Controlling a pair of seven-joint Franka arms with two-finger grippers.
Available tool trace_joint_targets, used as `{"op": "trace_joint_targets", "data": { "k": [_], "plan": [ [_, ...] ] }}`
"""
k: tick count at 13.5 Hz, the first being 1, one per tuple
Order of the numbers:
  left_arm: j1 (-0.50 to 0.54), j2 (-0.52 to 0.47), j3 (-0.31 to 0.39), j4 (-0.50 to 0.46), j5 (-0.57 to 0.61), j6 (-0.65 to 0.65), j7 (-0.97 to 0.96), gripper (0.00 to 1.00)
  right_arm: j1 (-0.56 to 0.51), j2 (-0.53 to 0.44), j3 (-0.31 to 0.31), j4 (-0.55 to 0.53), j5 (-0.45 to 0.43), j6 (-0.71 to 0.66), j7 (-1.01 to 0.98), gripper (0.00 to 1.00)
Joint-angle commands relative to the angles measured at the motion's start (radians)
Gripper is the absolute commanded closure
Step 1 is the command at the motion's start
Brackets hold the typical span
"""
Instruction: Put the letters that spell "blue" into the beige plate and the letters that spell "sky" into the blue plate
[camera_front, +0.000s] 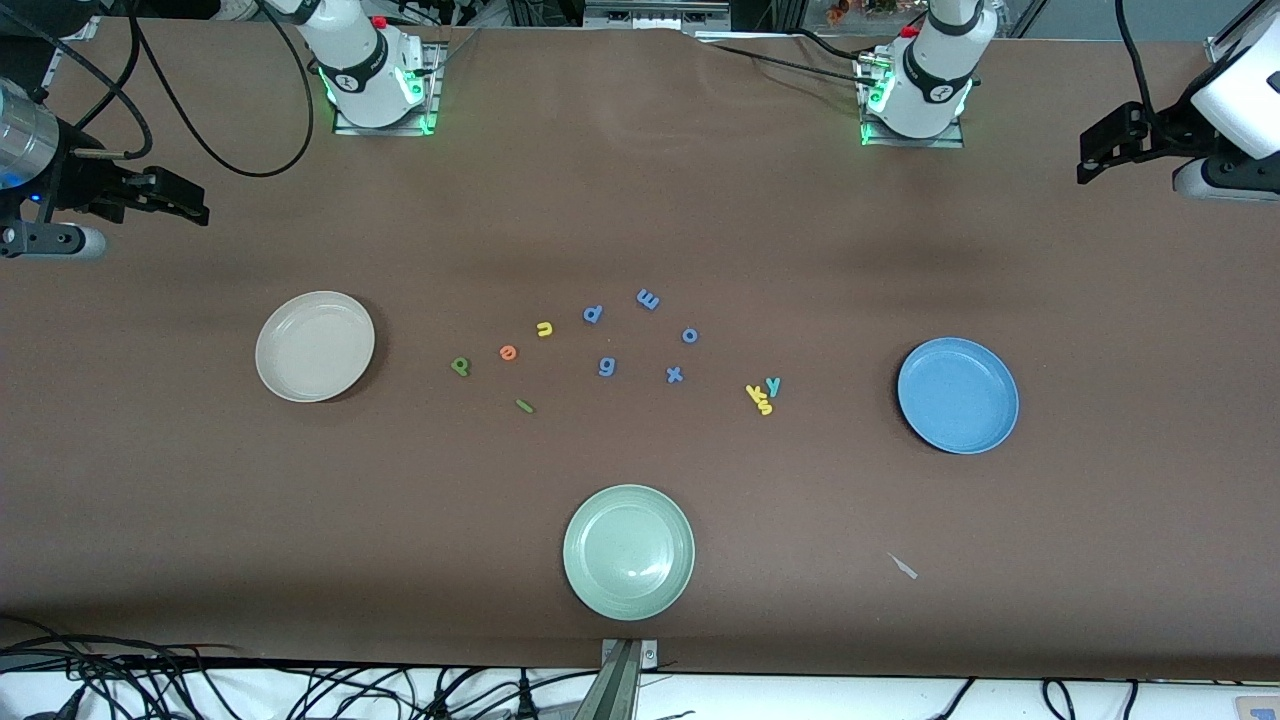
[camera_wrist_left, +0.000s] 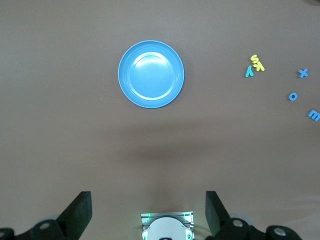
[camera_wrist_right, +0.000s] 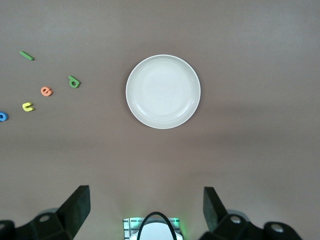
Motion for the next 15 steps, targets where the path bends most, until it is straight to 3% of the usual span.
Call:
{"op": "trace_joint_targets", "data": {
  "k": [1, 15],
  "plan": [
    [-0.003, 0.01, 0.003, 0.026, -0.017, -0.02, -0.008, 0.0, 0.008, 0.004, -0.007, 0.025, 0.01, -0.015, 0.012, 0.0],
    [0.001, 0.01, 0.003, 0.028, -0.022, -0.02, -0.002, 0.0, 0.008, 0.004, -0.007, 0.025, 0.01, -0.01, 0.01, 0.0]
  ]
}}
